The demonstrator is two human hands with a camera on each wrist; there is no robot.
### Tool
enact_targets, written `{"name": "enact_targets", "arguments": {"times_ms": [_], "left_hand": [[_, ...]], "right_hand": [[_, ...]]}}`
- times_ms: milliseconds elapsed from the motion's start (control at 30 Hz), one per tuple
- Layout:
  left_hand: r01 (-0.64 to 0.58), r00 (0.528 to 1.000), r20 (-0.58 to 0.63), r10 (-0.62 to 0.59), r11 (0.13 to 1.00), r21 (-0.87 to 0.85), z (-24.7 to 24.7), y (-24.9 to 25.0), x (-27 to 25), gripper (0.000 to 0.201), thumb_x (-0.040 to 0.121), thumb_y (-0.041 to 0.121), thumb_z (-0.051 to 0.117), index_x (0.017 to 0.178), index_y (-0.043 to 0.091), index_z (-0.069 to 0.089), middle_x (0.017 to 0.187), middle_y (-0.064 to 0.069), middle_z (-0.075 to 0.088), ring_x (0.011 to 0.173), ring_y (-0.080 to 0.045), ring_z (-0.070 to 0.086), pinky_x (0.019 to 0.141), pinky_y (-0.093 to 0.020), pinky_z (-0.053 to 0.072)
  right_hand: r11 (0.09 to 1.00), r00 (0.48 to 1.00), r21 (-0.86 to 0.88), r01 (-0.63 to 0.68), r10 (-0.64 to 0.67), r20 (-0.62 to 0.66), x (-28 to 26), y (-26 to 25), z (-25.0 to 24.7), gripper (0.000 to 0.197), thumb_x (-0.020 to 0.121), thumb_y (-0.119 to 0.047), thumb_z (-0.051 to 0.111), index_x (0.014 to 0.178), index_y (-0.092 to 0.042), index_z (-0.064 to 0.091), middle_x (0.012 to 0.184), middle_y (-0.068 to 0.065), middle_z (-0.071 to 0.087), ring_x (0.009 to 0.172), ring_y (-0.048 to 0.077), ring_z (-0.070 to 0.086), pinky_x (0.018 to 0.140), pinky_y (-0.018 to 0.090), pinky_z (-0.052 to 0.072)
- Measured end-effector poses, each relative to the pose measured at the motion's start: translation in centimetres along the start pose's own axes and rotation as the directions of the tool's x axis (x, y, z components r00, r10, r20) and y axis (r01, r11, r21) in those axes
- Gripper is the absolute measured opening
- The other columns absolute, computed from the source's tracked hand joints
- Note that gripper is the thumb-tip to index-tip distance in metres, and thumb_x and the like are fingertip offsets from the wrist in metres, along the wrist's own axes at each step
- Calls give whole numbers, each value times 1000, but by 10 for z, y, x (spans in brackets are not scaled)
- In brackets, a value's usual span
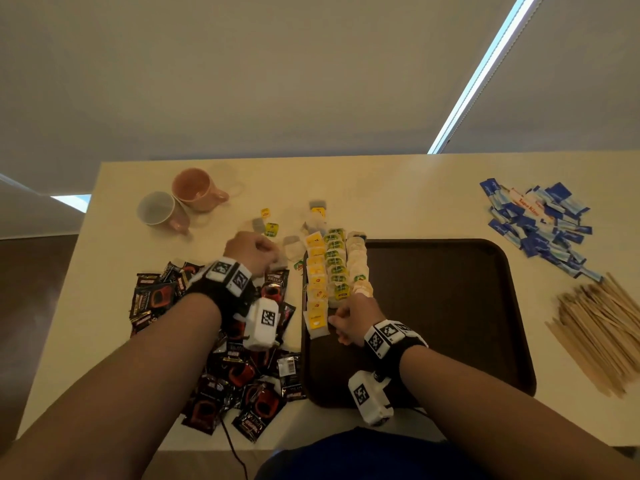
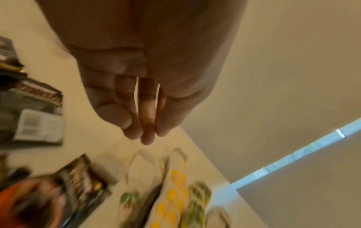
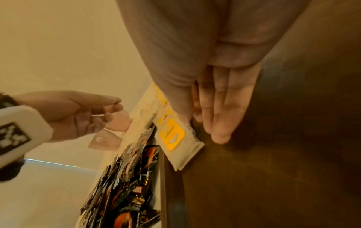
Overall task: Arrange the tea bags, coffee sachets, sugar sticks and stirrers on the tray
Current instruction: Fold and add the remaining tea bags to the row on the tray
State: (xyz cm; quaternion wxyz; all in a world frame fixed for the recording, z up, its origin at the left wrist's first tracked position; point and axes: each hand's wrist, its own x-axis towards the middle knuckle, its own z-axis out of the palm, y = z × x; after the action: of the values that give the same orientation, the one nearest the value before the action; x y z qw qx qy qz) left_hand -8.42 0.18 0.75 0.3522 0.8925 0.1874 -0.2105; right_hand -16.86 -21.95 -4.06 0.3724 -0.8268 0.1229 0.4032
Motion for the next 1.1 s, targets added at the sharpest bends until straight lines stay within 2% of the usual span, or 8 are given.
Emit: {"name": "enact_targets", "arguments": {"times_ms": [133,267,433,533,667,800,933,1100], "left_hand": [[132,990,-55,-133,991,-34,-26,3,42,6,83,17,76,82,11,75,76,-10,75,71,-26,74,73,-42,63],[137,990,-58,-126,958,252,-34,-2,81,24,91,22,65,105,4,73,106,-18,72,100,-34,69,88,-40,57],[126,992,-47,-118,866,484,-23,-11,109,42,87,15,71,127,4,63,132,-19,60,122,-35,58,99,-41,49],[174,984,-66,-164,842,511,-22,-17,118,48,75,16,81,120,11,63,128,-11,60,119,-31,58,97,-40,51],[161,986,-38,-164,856,490,-21,-25,121,29,74,22,84,97,10,73,107,-8,71,102,-28,66,88,-36,56],[161,987,-85,-138,867,471,-18,-26,113,16,86,19,68,98,9,73,106,-9,72,99,-31,66,88,-38,56],[151,988,-85,-126,888,435,-18,-29,104,28,82,31,78,95,15,60,103,-6,62,98,-29,61,78,-33,49],[115,993,-31,-113,880,460,-17,-26,103,18,82,29,78,90,13,73,107,-11,71,97,-32,65,84,-34,55]], "right_hand": [[992,999,-112,52,-50,19,-10,3,-14,25,96,-28,62,75,-18,69,78,6,74,69,20,74,65,27,61],[987,997,-146,64,-55,61,-14,5,-23,24,97,-32,60,90,-13,74,82,6,75,73,17,73,63,19,57],[984,995,-163,77,-66,76,-11,11,-30,25,95,-35,61,87,-16,74,82,4,74,74,17,72,76,32,60],[979,993,-179,98,-85,78,-10,15,-34,23,94,-35,62,83,-19,73,87,4,73,79,18,70,80,37,59],[979,992,-177,101,-87,86,-12,15,-40,26,94,-33,61,88,-12,75,92,6,72,83,20,69,81,39,59],[978,992,-173,114,-104,68,-15,12,-45,25,94,-33,62,89,-13,76,88,5,73,81,17,69,82,39,58],[974,991,-188,125,-112,78,-21,9,-51,21,95,-33,61,87,-18,74,89,1,72,81,14,67,84,36,58],[969,992,-212,124,-113,62,-31,11,-55,20,96,-32,61,95,-17,74,93,-1,71,83,10,65,83,31,56]]}}
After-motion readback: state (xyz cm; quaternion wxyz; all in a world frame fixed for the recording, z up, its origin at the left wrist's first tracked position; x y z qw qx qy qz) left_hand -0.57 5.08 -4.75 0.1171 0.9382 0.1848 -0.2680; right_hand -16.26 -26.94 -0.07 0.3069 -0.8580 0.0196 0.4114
